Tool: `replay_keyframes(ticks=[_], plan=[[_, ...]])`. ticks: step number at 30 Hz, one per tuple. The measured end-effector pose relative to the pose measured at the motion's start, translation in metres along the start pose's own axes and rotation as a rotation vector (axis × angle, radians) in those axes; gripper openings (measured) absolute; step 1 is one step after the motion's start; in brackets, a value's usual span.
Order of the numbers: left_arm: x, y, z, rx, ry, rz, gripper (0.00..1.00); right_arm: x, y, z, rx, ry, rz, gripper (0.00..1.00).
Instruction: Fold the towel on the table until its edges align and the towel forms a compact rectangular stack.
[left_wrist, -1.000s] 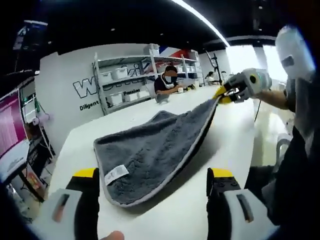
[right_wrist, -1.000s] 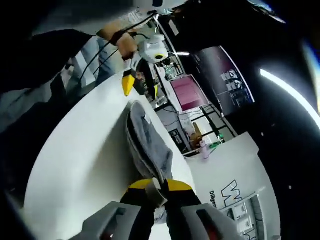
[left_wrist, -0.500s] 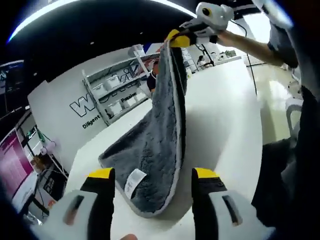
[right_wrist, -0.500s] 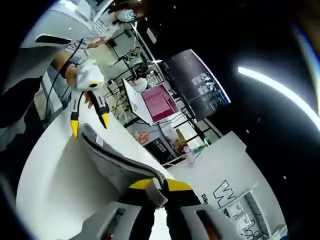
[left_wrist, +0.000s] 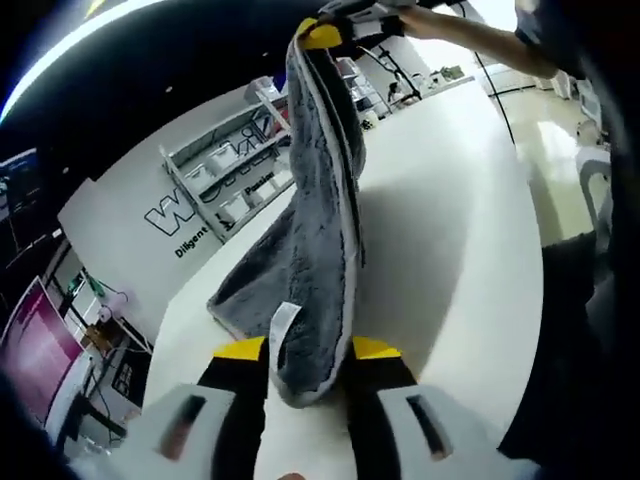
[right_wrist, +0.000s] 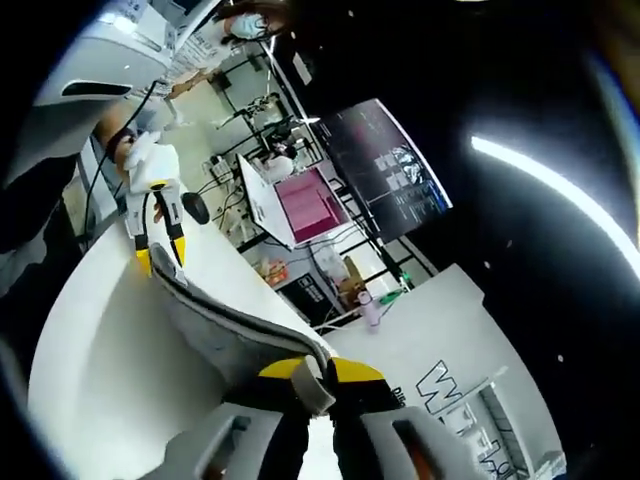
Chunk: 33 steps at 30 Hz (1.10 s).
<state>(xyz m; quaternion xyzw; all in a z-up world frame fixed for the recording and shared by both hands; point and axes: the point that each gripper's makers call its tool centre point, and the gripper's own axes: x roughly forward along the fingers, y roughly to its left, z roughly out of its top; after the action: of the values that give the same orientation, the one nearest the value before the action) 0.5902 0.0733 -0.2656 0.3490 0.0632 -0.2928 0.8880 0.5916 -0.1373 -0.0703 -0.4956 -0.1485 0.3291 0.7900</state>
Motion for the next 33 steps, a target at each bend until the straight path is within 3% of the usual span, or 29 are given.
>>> replay_keyframes(ticks=[5, 10, 14, 18, 21, 23, 26, 29, 31, 33], plan=[[-0.005, 0.01, 0.004, 0.051, -0.017, -0.022, 0.09, -0.007, 0.005, -0.011, 0.014, 0.024, 0.013, 0.06], [-0.02, 0.031, 0.016, 0.054, -0.066, -0.033, 0.07, -0.025, 0.022, -0.029, 0.071, 0.064, 0.063, 0.06], [-0.038, 0.05, 0.042, 0.004, -0.156, -0.054, 0.07, -0.044, 0.045, -0.039, 0.153, 0.076, 0.131, 0.06], [-0.051, 0.052, 0.062, -0.039, -0.219, -0.136, 0.07, -0.059, 0.071, -0.042, 0.235, 0.078, 0.202, 0.06], [-0.055, 0.055, 0.075, -0.058, -0.249, -0.189, 0.07, -0.065, 0.073, -0.041, 0.296, 0.062, 0.19, 0.06], [-0.052, 0.062, 0.085, -0.041, -0.264, -0.215, 0.07, -0.066, 0.062, -0.042, 0.307, 0.054, 0.167, 0.06], [-0.043, 0.082, 0.112, -0.007, -0.304, -0.256, 0.07, -0.062, 0.026, -0.044, 0.321, 0.017, 0.106, 0.06], [-0.026, 0.126, 0.151, 0.005, -0.357, -0.287, 0.06, -0.05, -0.022, -0.05, 0.346, -0.023, 0.051, 0.05], [-0.017, 0.146, 0.168, -0.011, -0.377, -0.304, 0.06, -0.038, -0.063, -0.057, 0.342, -0.039, 0.023, 0.05], [0.003, 0.182, 0.195, -0.028, -0.38, -0.342, 0.06, -0.028, -0.101, -0.062, 0.362, -0.059, 0.007, 0.05]])
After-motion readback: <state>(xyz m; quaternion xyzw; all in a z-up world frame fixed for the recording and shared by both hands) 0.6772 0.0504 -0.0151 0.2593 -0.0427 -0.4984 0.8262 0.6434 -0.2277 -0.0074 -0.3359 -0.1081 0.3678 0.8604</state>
